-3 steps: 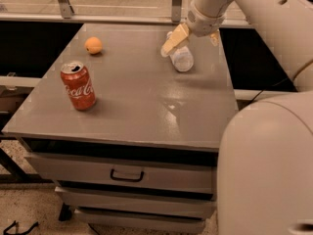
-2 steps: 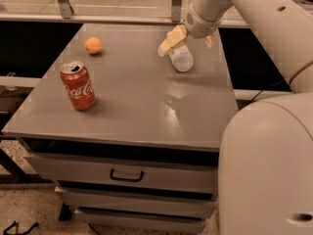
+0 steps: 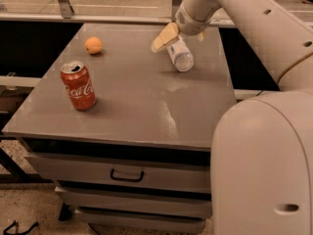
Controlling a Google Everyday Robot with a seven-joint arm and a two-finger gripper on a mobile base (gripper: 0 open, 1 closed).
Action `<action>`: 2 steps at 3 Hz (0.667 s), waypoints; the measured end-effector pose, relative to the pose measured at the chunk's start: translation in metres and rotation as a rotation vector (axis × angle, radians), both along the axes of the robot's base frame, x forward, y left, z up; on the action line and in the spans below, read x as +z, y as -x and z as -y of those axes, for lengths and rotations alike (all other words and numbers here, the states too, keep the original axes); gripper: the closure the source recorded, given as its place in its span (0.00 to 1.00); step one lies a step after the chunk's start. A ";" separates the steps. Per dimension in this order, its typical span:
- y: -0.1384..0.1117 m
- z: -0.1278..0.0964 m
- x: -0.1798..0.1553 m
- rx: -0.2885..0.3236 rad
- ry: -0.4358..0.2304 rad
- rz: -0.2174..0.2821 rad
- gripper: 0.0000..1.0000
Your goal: Place blue plastic bottle upright
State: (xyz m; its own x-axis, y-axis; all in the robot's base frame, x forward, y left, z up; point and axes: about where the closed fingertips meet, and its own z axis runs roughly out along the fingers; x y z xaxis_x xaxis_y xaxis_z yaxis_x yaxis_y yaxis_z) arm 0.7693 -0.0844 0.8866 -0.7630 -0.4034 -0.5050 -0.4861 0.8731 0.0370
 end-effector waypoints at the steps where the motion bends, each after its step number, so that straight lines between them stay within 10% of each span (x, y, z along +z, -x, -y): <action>1: -0.014 -0.001 -0.009 -0.032 0.062 -0.020 0.00; 2: -0.026 -0.001 -0.020 -0.060 0.098 -0.057 0.00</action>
Offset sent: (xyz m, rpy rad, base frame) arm 0.0549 -0.0051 -0.0167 -0.1368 0.0941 -0.0986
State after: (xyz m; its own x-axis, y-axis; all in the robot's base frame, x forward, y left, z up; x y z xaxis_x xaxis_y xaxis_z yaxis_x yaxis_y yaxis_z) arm 0.7955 -0.0838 0.8663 -0.8137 -0.4015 -0.4203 -0.4325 0.9013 -0.0238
